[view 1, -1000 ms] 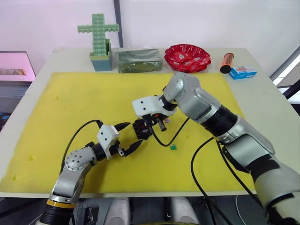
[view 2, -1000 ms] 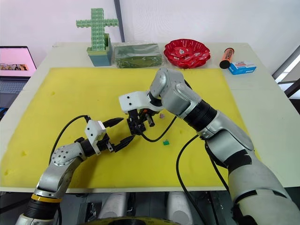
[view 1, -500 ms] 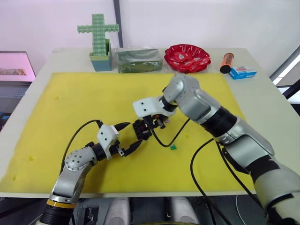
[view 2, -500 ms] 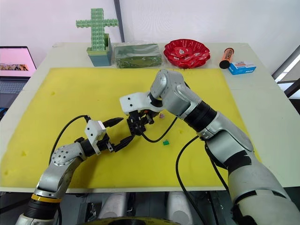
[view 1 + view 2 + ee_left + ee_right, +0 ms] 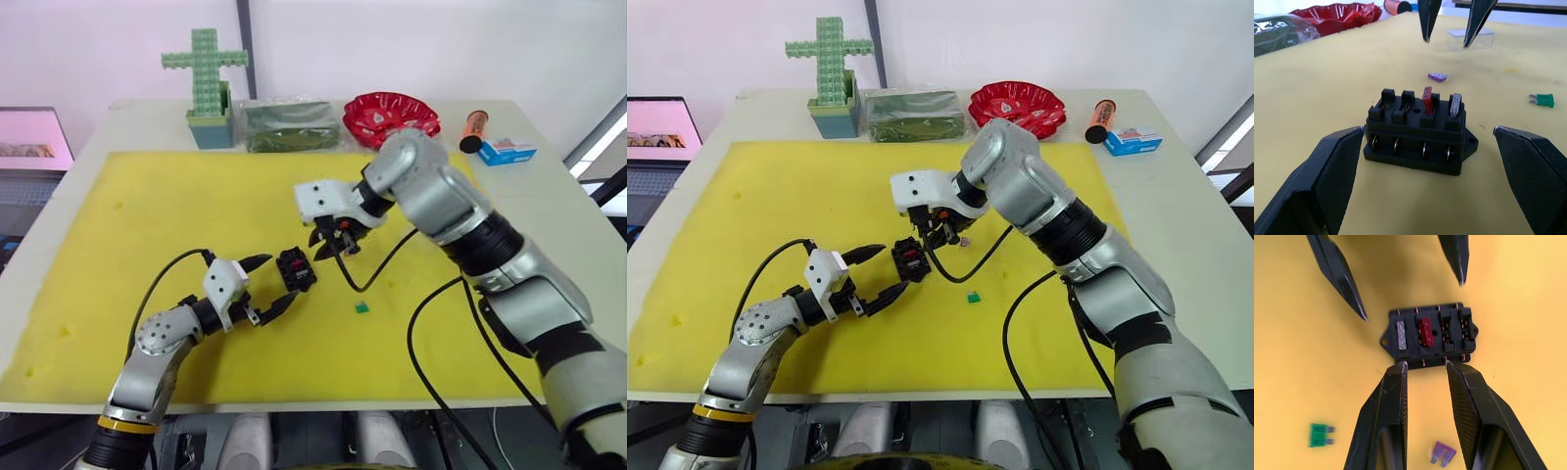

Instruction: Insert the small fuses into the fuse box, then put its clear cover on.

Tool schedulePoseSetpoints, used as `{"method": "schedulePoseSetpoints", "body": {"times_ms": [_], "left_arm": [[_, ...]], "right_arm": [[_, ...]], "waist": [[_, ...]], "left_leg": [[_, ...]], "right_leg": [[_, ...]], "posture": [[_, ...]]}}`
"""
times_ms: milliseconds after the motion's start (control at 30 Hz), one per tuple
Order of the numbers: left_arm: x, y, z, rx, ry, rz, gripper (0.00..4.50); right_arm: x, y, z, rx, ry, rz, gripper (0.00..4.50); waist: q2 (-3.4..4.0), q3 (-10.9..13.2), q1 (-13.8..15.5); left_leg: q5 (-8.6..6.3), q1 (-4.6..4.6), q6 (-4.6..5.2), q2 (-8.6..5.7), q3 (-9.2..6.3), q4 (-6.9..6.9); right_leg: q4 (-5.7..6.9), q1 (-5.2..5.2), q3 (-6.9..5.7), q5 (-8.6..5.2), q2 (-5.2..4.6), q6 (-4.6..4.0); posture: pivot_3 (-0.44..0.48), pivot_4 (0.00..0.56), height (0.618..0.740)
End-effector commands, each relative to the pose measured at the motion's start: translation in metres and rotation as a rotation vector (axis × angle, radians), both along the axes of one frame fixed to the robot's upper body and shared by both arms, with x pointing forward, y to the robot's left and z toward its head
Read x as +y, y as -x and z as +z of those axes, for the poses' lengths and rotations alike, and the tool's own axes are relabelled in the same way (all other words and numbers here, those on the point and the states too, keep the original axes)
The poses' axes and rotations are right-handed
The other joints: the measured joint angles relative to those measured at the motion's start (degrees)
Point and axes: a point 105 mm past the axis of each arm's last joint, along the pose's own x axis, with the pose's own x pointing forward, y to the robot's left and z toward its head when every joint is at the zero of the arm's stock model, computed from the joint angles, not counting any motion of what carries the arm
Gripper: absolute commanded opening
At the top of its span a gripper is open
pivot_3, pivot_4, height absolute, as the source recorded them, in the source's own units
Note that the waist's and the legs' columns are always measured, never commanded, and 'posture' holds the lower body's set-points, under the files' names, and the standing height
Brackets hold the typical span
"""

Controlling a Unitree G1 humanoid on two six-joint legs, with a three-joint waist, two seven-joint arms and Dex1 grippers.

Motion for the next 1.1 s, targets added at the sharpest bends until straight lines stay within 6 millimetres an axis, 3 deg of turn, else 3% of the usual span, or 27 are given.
{"method": "schedulePoseSetpoints", "body": {"times_ms": [33, 67, 133, 200, 400, 600, 867, 1100], "left_arm": [[-0.002, 0.001, 0.016, -0.064, 0.022, -0.018, 4.5], [-0.002, 0.0, 0.018, -0.069, 0.025, -0.019, 4.5], [-0.002, 0.0, 0.019, -0.073, 0.028, -0.02, 4.5], [-0.001, 0.001, 0.019, -0.073, 0.029, -0.021, 4.5], [-0.001, 0.002, 0.019, -0.068, 0.034, -0.029, 4.5], [-0.001, 0.0, 0.019, -0.064, 0.026, -0.044, 4.5], [-0.002, -0.001, 0.019, -0.062, 0.022, -0.05, 4.5], [-0.002, -0.001, 0.019, -0.061, 0.021, -0.048, 4.5]], "right_arm": [[0.012, 0.015, 0.028, 0.032, -0.197, 0.011, 1.37], [0.015, 0.016, 0.031, 0.045, -0.253, 0.001, 1.37], [0.027, 0.02, 0.051, -0.008, -0.537, 0.028, 1.37], [0.026, 0.024, 0.053, -0.049, -0.663, 0.038, 1.37], [0.02, 0.031, 0.025, -0.028, -0.719, -0.001, 1.37], [0.016, 0.021, 0.016, -0.028, -0.782, -0.13, 0.02], [0.009, 0.017, -0.016, 0.005, -0.706, -0.227, 0.02], [0.006, 0.012, -0.027, 0.013, -0.692, -0.276, 0.02]], "waist": [[0.0, 0.0, 0.0], [-0.01, 0.0, 0.0], [-0.05, 0.0, 0.0], [-0.03, 0.0, 0.0], [-0.03, 0.0, 0.0], [-0.03, 0.0, 0.0], [-0.03, 0.0, 0.1], [-0.03, 0.0, 0.1]], "left_leg": [[0.0, 0.0, 0.0, 0.0, 0.0, 0.0], [0.0, 0.0, 0.0, 0.01, 0.0, -0.01], [0.0, 0.0, 0.0, 0.01, 0.0, -0.02], [-0.01, 0.0, -0.01, 0.03, -0.01, -0.04], [-0.01, -0.01, -0.01, -0.05, 0.03, 0.07], [0.0, 0.0, -0.01, -0.04, 0.03, 0.02], [0.0, 0.0, -0.01, -0.04, 0.02, 0.04], [0.0, 0.0, -0.01, -0.03, 0.01, 0.03]], "right_leg": [[0.0, 0.0, 0.0, 0.0, 0.0, 0.0], [0.0, 0.0, 0.0, 0.0, 0.0, 0.0], [0.0, 0.0, 0.0, 0.0, -0.01, 0.0], [-0.02, 0.03, 0.0, 0.0, 0.0, 0.0], [-0.05, 0.11, 0.0, 0.0, -0.11, -0.01], [-0.03, 0.07, 0.0, 0.0, -0.07, 0.0], [-0.05, 0.1, 0.0, -0.01, -0.07, -0.02], [-0.05, 0.09, 0.0, -0.04, -0.04, -0.08]], "posture": [[0.0, 0.15, 0.74], [0.0, 0.15, 0.74], [0.0, 0.15, 0.74], [0.0, 0.15, 0.74], [0.0, 0.15, 0.74], [0.0, 0.15, 0.74], [0.0, 0.15, 0.74], [0.0, 0.15, 0.74]]}}
